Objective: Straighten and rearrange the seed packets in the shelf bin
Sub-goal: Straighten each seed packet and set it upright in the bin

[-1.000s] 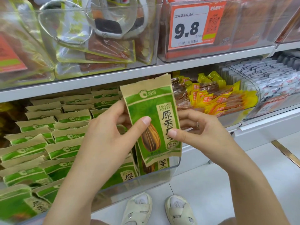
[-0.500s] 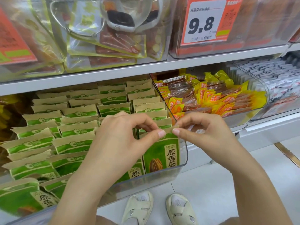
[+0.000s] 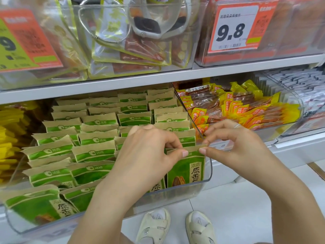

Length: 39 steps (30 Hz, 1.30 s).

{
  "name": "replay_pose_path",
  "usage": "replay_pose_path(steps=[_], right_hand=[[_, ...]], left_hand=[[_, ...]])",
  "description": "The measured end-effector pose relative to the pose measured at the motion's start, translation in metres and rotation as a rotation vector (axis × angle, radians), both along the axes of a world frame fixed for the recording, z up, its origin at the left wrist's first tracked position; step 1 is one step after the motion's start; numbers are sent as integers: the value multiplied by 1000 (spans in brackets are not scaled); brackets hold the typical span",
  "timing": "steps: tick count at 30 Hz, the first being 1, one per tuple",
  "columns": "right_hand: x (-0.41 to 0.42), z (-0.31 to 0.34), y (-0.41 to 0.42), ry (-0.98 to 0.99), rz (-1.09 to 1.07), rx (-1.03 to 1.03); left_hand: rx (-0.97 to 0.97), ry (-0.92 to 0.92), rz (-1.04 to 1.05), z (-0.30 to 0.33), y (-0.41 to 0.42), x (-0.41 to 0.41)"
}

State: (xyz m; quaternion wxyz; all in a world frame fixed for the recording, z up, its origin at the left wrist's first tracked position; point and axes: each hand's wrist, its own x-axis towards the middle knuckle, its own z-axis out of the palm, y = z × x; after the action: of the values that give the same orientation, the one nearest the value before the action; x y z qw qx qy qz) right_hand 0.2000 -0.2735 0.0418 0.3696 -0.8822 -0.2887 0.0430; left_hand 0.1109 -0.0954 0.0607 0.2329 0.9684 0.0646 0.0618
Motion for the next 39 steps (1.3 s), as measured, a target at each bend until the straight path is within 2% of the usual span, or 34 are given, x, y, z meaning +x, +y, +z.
replay_pose_path(steps=[5, 8, 12, 15, 18, 21, 24, 31, 39], right_hand=[[-12, 25, 15, -62, 19, 57], [-15, 41, 34, -48, 98, -67], [-1, 49, 73, -79, 183, -319], [11, 42, 102, -201, 246, -432], [25, 30, 117, -281, 263, -521], [34, 24, 120, -233, 273, -545], [37, 22, 117, -205, 292, -533], [41, 19, 142, -417, 277, -456], [57, 8, 183, -386, 239, -601]], left_hand=[[-105, -41, 33, 19, 19, -14], [79, -38, 57, 31, 40, -19], [316, 261, 18, 28, 78, -4], [357, 340, 20, 18, 99, 25], [329, 318, 40, 6, 109, 51], [244, 297, 87, -2, 116, 63], [310, 300, 74, -5, 119, 64], [220, 349, -24, -6, 113, 31], [225, 380, -79, -3, 94, 0]])
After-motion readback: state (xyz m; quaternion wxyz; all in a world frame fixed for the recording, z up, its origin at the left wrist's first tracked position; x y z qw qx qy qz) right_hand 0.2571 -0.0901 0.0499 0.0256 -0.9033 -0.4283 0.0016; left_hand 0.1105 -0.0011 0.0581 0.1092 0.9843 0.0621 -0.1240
